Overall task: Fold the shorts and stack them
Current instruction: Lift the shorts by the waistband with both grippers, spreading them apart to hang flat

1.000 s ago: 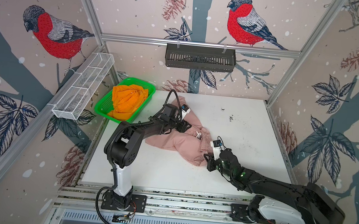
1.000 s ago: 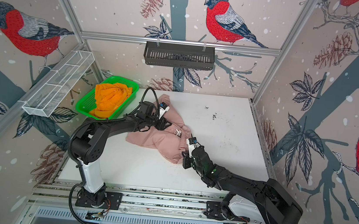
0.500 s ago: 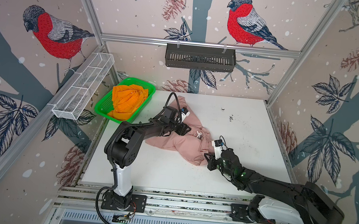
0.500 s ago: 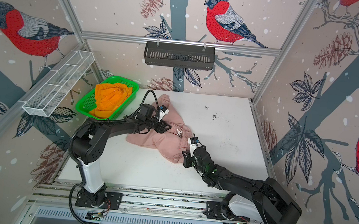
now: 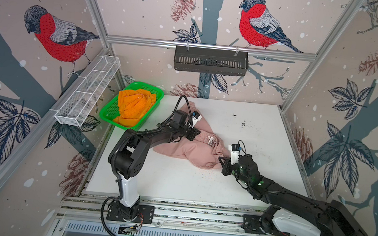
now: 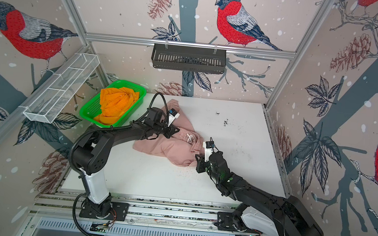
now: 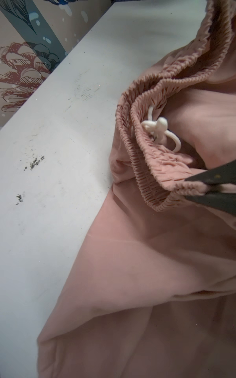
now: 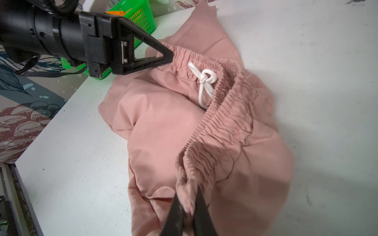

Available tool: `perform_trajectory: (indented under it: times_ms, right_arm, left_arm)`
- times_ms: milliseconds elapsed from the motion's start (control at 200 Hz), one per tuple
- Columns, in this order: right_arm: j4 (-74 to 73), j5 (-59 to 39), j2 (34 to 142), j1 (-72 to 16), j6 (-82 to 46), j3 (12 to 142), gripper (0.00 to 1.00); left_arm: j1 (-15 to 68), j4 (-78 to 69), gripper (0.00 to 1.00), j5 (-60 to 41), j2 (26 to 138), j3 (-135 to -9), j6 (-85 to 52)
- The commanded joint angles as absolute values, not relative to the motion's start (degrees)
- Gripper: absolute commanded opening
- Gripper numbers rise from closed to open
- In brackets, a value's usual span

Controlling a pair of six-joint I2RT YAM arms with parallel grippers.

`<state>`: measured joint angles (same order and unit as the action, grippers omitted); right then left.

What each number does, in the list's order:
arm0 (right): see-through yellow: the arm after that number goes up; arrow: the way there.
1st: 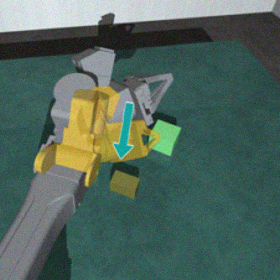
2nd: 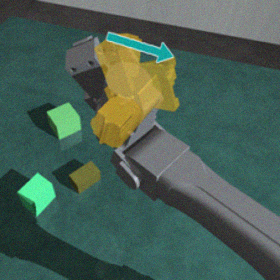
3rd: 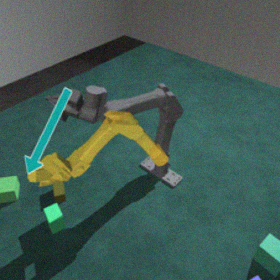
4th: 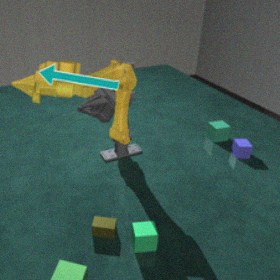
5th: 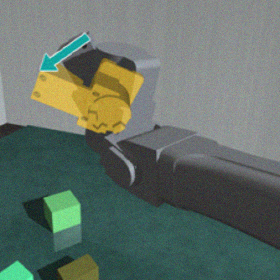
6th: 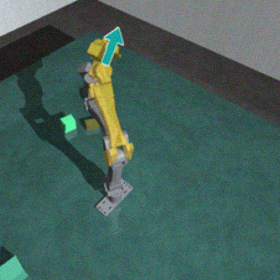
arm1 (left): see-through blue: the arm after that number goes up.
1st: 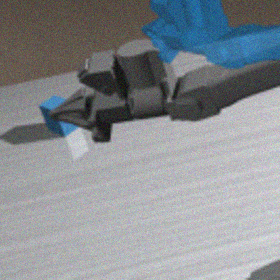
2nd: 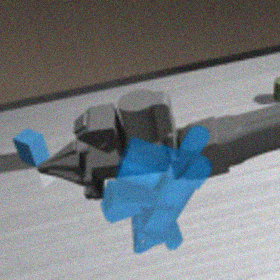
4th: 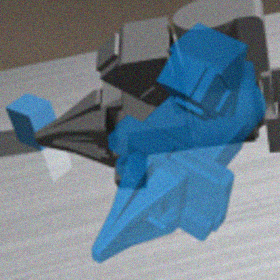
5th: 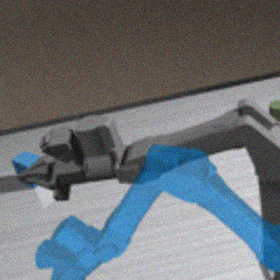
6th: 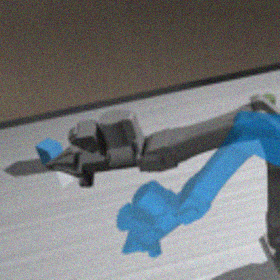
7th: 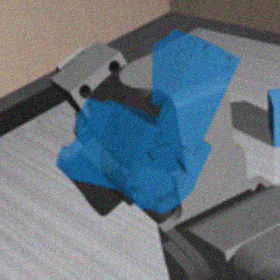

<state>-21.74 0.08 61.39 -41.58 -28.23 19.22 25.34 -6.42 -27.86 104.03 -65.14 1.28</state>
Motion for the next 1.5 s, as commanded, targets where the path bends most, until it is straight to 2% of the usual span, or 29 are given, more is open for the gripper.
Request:
perform_trajectory:
  times_ms: [0, 115, 230, 430, 630, 775, 915, 1050, 1271, 1381, 1491]
  right_arm:
    - [-16.53, 2.26, 58.65, -40.28, -25.92, 22.60, 0.03]
    - [-9.57, 6.60, 56.87, -38.87, -22.96, 28.51, 0.03]
    - [-10.11, 7.14, 55.73, -35.25, -20.82, 31.95, 0.02]
    - [-14.94, -0.24, 59.24, -26.16, -16.38, 40.10, 0.02]
    - [-7.91, -8.29, 66.93, -20.18, -11.33, 57.24, 0.02]
    - [-6.03, -10.33, 67.65, -19.25, -9.15, 64.25, 0.02]
    - [-3.65, -12.97, 65.95, -18.72, -8.58, 68.36, 0.02]
    - [0.17, -17.02, 62.77, -18.83, -8.30, 71.73, 0.02]
    - [12.26, -13.69, 56.62, -22.91, -4.87, 77.87, 0.02]
    - [11.69, -10.95, 53.62, -23.29, -3.86, 75.02, 0.03]
    - [11.66, -6.40, 55.21, -23.12, -1.06, 72.13, 0.04]
  left_arm:
    - [25.40, -3.57, 0.00, -23.69, 100.46, -68.33, 0.28]
    - [25.49, 1.91, 0.00, -18.54, 95.97, -72.83, -1.39]
    - [25.75, 1.61, 0.00, -17.10, 89.28, -73.85, -0.14]
    - [25.75, 6.16, 0.00, -12.02, 82.71, -81.47, 4.32]
    - [25.80, 12.28, 0.00, -10.69, 81.41, -89.16, 7.88]
    - [25.84, 13.41, 0.00, -4.23, 78.37, -92.30, 8.63]
    - [25.93, 16.15, 0.00, -7.00, 74.61, -94.85, 7.57]
    - [26.02, 18.70, 0.00, -5.66, 69.50, -94.81, 6.30]
    - [26.10, 20.85, 0.00, -5.34, 61.87, -94.88, 5.38]
    - [26.11, 19.94, 0.00, -4.92, 60.13, -93.25, 5.43]
    - [26.10, 18.88, 0.00, -4.75, 60.94, -90.35, 5.10]
